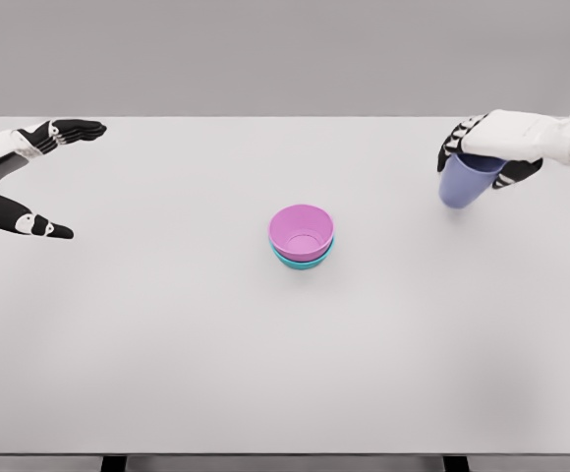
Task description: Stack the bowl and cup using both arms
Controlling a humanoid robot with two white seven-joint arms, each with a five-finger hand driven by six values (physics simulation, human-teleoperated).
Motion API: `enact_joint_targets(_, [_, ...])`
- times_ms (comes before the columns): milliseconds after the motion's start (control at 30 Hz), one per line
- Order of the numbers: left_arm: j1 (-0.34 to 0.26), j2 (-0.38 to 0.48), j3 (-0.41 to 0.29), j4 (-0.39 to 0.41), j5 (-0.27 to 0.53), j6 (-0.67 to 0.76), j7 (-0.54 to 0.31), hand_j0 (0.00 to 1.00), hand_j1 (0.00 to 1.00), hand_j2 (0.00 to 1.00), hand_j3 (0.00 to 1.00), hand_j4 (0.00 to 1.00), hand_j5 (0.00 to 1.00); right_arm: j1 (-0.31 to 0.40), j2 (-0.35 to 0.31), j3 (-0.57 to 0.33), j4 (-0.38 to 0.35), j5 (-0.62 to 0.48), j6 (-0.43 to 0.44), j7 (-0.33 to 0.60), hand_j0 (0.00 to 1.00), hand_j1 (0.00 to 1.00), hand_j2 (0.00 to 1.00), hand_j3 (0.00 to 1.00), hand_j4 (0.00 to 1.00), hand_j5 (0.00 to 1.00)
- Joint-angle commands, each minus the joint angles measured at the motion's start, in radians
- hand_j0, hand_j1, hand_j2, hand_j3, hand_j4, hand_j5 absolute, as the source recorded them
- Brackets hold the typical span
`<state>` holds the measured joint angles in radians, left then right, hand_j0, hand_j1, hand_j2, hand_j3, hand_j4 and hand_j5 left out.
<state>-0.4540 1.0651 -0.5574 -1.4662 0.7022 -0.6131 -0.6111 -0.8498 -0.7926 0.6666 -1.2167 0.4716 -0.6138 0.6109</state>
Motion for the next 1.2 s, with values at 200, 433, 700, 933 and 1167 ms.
enact_joint_targets(200, [-0.002, 0.003, 0.002, 0.000, 0.008, 0.002, 0.000, 1.00, 1.00, 1.00, 1.00, 1.00, 1.00, -0.014, 0.023, -0.013, -0.066, -0.010, 0.003, 0.000, 0.69, 0.69, 0.69, 0.69, 0.69, 0.69])
enact_joint_targets(433, [0.000, 0.001, 0.002, 0.000, 0.010, 0.002, 0.000, 1.00, 1.00, 1.00, 1.00, 1.00, 1.00, -0.015, 0.038, -0.013, -0.144, -0.021, 0.003, 0.000, 0.69, 0.69, 0.69, 0.69, 0.69, 0.69])
enact_joint_targets(700, [-0.002, 0.001, 0.002, 0.000, 0.010, 0.002, 0.000, 1.00, 1.00, 1.00, 1.00, 1.00, 1.00, -0.015, 0.076, -0.009, -0.236, -0.050, 0.003, 0.000, 0.69, 0.69, 0.69, 0.69, 0.69, 0.69])
enact_joint_targets(933, [-0.002, 0.001, 0.002, -0.002, 0.010, 0.002, 0.000, 1.00, 1.00, 1.00, 1.00, 1.00, 1.00, -0.015, 0.142, 0.005, -0.244, -0.050, 0.003, 0.000, 0.69, 0.69, 0.69, 0.69, 0.69, 0.69])
enact_joint_targets(1167, [-0.002, -0.001, 0.004, 0.000, 0.010, 0.002, 0.000, 1.00, 1.00, 1.00, 1.00, 1.00, 1.00, -0.015, 0.184, 0.040, -0.271, -0.050, 0.003, 0.000, 0.70, 0.70, 0.70, 0.70, 0.70, 0.70])
